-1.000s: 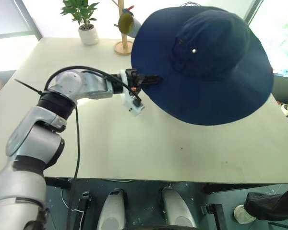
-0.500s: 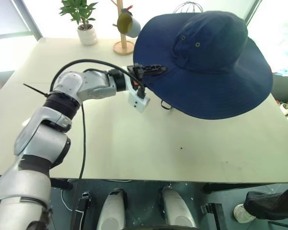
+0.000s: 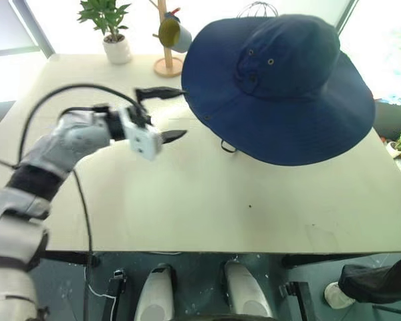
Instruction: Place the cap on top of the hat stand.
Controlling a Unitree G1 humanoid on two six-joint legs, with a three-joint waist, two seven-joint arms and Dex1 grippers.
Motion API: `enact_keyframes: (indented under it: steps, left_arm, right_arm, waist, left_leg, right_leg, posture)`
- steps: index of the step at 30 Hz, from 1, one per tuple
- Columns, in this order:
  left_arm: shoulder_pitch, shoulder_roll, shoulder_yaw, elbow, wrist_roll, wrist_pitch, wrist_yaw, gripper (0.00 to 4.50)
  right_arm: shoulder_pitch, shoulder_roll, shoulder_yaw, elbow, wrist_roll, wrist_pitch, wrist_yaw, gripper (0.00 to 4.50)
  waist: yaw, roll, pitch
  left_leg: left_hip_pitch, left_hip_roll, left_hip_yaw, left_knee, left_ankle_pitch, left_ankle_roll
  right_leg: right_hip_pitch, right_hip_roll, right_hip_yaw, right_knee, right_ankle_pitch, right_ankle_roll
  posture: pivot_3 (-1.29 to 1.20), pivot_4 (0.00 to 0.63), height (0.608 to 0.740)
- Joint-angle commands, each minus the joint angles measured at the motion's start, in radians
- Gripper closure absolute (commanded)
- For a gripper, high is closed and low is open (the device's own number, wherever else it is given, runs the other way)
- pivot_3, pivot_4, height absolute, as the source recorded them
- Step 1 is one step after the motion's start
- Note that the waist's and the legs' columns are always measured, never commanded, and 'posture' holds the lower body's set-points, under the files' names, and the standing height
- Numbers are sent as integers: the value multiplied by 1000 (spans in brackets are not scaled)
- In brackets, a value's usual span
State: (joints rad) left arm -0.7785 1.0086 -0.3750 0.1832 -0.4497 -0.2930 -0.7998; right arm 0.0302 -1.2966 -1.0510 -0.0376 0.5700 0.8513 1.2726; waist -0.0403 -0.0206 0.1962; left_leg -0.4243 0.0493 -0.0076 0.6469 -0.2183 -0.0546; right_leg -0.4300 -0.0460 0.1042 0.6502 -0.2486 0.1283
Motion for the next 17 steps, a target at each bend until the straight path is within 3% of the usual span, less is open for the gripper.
enact_keyframes:
  steps: [1,3,7,17]
  left_arm:
    - [-27,116,214,-113,-452,565,-179,11]
    - [-57,170,299,-59,-526,737,-283,11]
    - [-126,227,367,50,-503,904,-448,11]
    - [-249,173,381,167,-295,929,-605,11]
  right_arm:
    - [-39,-44,21,51,-10,-52,16,0]
    - [-63,-64,59,93,-13,-77,35,0]
    - [-131,-107,138,177,4,-106,69,0]
    - [-282,-137,316,284,-4,-179,91,0]
  waist:
    - [-3,0,0]
    - [-4,0,0]
    - [-7,1,0]
    - [-6,2,0]
  left_leg:
    - [0,0,0,0,0,0]
    - [1,0,0,1,0,0]
    - [3,-1,0,0,0,0]
    - [3,-1,0,-1,0,0]
  right_leg:
    - [0,0,0,0,-1,-1]
    - [1,0,0,-1,-2,-4]
    - [3,0,0,-1,-3,-4]
    - [2,0,0,-1,-3,-5]
  posture:
    - [0,150,740]
    - [0,150,740]
    - [0,150,740]
    - [0,150,740]
